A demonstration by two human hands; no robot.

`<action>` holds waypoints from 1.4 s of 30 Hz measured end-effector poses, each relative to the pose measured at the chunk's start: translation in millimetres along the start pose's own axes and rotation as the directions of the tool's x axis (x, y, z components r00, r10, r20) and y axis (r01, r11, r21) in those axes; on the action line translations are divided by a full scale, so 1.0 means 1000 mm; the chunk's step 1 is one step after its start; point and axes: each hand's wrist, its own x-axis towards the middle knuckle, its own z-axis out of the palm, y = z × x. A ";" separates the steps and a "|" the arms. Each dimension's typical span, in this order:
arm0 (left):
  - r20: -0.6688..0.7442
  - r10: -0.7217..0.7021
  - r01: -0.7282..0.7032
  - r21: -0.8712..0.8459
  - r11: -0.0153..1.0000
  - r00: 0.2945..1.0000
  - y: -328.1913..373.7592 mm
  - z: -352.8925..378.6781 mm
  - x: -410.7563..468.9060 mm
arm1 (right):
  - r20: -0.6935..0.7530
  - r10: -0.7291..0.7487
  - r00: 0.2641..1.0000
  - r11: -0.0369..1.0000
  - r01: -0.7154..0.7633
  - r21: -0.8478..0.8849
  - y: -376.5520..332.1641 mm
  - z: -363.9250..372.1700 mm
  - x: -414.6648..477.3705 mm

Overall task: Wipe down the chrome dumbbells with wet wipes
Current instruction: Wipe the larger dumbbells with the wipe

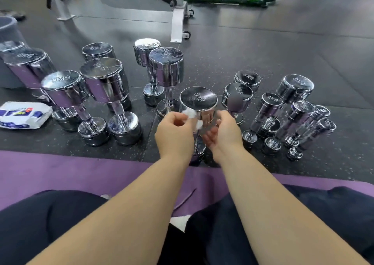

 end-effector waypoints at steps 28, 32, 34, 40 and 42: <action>0.020 -0.275 0.262 -0.375 0.889 0.961 0.003 0.003 0.055 | 0.611 -0.485 0.626 -0.230 0.583 -0.779 -0.064 0.008 0.005; 0.023 -0.240 0.232 -0.356 0.905 0.971 0.006 0.011 0.056 | 0.569 -0.621 0.539 -0.071 0.685 -0.725 -0.048 0.005 -0.006; -0.004 -0.225 0.211 -0.330 0.920 0.974 0.006 0.012 0.056 | 0.637 -0.569 0.521 -0.102 0.723 -0.683 -0.040 0.023 -0.003; 0.178 -0.390 0.428 -0.319 0.846 0.903 -0.005 0.006 0.058 | 0.309 -0.672 0.673 0.236 0.590 -0.772 -0.045 0.014 0.017; 0.208 -0.431 0.479 -0.356 0.803 0.878 0.000 0.009 0.054 | 0.098 -0.650 0.753 0.573 0.571 -0.587 -0.021 -0.001 0.006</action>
